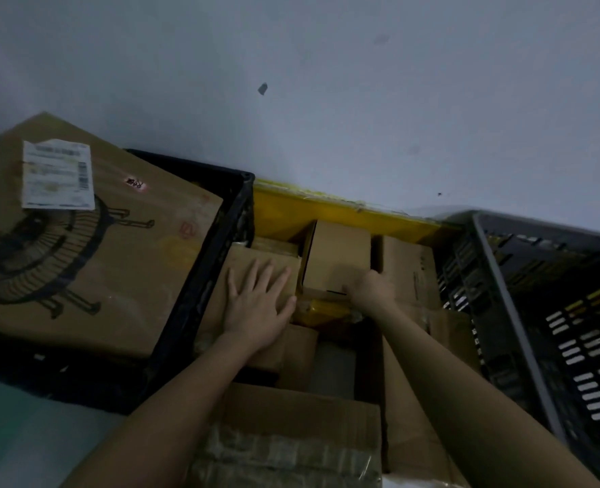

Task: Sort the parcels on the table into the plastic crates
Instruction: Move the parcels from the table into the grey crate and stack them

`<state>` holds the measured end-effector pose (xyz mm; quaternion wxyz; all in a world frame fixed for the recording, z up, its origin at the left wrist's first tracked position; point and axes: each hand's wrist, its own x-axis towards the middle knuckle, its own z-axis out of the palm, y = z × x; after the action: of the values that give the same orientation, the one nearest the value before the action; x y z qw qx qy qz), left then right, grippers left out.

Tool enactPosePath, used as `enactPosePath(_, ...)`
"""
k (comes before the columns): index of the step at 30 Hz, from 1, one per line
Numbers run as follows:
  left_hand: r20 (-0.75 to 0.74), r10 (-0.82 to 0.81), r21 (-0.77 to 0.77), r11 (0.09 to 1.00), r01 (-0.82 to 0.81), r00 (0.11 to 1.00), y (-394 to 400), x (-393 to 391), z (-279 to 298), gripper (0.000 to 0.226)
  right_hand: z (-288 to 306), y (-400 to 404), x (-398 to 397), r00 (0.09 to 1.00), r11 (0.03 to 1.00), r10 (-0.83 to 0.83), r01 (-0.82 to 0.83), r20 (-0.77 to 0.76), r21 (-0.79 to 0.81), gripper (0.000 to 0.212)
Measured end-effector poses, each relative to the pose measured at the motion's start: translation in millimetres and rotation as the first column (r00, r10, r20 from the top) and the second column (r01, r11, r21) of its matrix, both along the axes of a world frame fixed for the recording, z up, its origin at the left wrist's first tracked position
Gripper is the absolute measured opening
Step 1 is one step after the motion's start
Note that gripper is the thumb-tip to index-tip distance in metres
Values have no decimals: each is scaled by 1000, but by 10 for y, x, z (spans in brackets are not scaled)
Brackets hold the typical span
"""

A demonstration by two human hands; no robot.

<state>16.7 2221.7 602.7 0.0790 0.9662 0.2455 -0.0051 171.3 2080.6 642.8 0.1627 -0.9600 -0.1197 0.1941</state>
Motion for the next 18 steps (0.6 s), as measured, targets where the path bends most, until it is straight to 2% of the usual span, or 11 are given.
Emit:
enactPosePath(5, 0, -5, 15, 1000, 5, 1000, 15, 12, -33, 66, -95, 100, 26, 997, 994, -73, 73, -6, 84, 59)
enactPosePath(8, -4, -6, 24, 1000, 6, 1000, -5, 19, -44, 65, -148, 75, 67, 981, 960, -179, 191, -77, 205, 66)
enactPosePath(12, -5, -5, 42, 999, 5, 1000, -11, 20, -32, 66, -124, 23, 116, 970, 936, -211, 235, -118, 261, 41)
enactPosePath(18, -20, -4, 37, 999, 5, 1000, -17, 17, -5, 66, -3, -77, 59, 976, 880, -207, 219, -74, 422, 36)
